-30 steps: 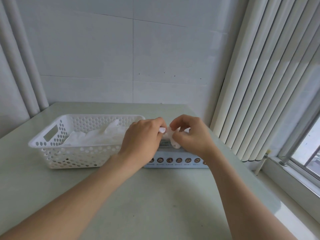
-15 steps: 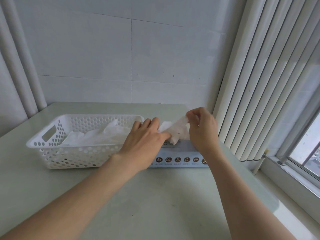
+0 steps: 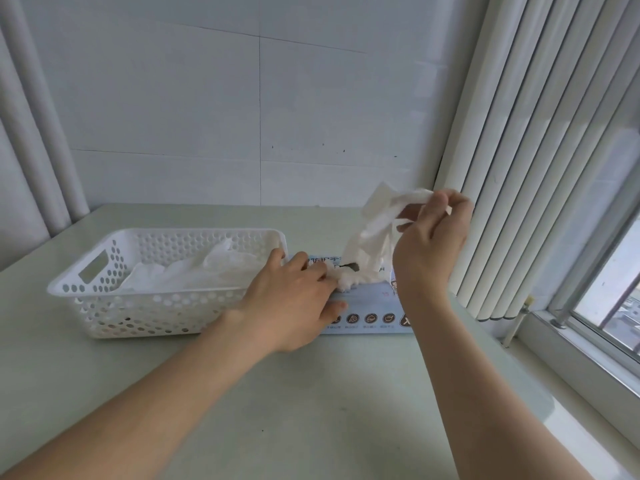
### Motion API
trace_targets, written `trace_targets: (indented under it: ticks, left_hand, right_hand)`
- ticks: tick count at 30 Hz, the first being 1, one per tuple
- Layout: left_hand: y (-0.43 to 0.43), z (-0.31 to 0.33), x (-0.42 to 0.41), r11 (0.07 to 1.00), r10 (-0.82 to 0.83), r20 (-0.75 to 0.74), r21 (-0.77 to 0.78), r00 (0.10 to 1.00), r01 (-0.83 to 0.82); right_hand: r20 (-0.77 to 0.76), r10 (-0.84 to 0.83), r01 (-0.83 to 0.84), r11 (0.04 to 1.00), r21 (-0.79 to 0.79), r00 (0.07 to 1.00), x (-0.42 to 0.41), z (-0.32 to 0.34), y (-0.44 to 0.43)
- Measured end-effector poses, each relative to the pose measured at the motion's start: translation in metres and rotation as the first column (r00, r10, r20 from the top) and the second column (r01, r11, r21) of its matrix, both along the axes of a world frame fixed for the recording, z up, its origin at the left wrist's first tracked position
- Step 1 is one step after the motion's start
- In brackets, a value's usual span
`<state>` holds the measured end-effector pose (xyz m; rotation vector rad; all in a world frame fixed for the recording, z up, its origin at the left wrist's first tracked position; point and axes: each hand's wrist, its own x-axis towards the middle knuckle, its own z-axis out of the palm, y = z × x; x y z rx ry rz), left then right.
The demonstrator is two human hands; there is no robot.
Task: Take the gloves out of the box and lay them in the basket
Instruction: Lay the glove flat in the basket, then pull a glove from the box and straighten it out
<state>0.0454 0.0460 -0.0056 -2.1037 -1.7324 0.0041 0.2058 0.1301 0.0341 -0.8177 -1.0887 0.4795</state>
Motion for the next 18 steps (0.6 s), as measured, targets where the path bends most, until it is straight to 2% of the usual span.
trace_targets:
  ticks: [3, 6, 8, 10, 12, 15, 16, 18]
  left_hand:
    - [-0.002, 0.001, 0.001, 1.000, 0.006, -0.018, -0.004, 1.000, -0.006]
    - [-0.003, 0.005, 0.001, 1.000, 0.007, -0.011, -0.019, 1.000, -0.007]
    - [-0.002, 0.006, 0.000, 0.999, 0.012, 0.007, -0.053, 1.000, -0.011]
    - [-0.004, 0.011, -0.002, 0.996, 0.018, 0.110, -0.087, 0.994, -0.008]
    - [-0.006, 0.021, -0.004, 0.998, -0.013, 0.313, -0.049, 0.950, 0.030]
    - [-0.006, 0.038, -0.009, 0.999, -0.036, 0.595, 0.001, 0.803, 0.044]
    - [-0.006, 0.043, -0.013, 0.998, -0.019, 0.702, -0.028, 0.712, 0.053]
    - [-0.006, 0.051, -0.021, 0.989, -0.008, 0.902, -0.056, 0.433, 0.135]
  right_hand:
    - [-0.082, 0.078, -0.082, 0.996, -0.045, 0.994, -0.002, 0.006, -0.001]
    - [-0.228, 0.208, -0.235, 0.967, -0.098, 0.951, -0.003, 0.009, -0.004]
    - [-0.264, 0.265, -0.303, 0.946, -0.115, 0.927, -0.002, 0.013, -0.008]
    - [-0.274, 0.316, -0.361, 0.923, -0.131, 0.908, -0.003, 0.016, -0.011]
    - [-0.306, 0.377, -0.433, 0.891, -0.138, 0.874, -0.007, 0.017, -0.014]
    - [-0.379, 0.428, -0.512, 0.846, -0.151, 0.820, -0.011, 0.015, -0.014]
    - [-0.399, 0.435, -0.530, 0.832, -0.165, 0.807, -0.012, 0.015, -0.015]
    - [-0.440, 0.433, -0.556, 0.807, -0.201, 0.787, -0.013, 0.013, -0.014]
